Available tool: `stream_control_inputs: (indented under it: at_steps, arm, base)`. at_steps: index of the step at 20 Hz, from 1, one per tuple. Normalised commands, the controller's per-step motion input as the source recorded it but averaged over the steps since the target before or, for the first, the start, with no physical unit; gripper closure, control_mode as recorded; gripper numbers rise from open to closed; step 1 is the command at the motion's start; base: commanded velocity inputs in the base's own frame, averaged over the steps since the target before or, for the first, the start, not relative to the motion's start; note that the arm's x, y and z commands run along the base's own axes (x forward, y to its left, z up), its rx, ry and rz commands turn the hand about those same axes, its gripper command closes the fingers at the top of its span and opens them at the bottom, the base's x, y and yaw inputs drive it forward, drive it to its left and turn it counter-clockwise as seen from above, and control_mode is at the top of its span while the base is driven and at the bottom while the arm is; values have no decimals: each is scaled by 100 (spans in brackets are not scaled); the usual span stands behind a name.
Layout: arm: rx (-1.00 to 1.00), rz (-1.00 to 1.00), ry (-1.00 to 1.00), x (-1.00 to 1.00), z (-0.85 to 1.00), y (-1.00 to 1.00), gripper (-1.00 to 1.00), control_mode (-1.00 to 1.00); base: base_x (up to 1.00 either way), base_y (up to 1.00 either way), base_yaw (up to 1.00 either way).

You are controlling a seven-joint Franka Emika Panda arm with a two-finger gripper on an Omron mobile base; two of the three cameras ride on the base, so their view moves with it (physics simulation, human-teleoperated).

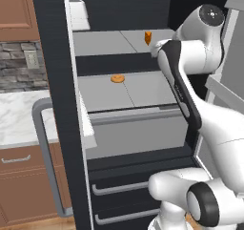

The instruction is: Pick the cheese from the fridge and the cheese grater from the cabinet and place them next to the salad bowl.

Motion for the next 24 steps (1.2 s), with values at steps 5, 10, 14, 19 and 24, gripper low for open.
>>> stream_control_inputs:
  at_steps: [5,10,14,19,24]
  arm:
    - [0,-12,0,43,0,2,-100,-100]
    - [0,-16,-2,31,0,2,-100,-100]
    - [1,-2,0,28,-1,0,-100,-100]
    - [0,0,-2,37,0,0,-100,-100]
    - [0,0,-3,47,-2,0,-100,-100]
  base:
    - [0,0,0]
    - [0,0,0]
    - [0,0,0]
    - [0,0,0]
    - [0,0,0]
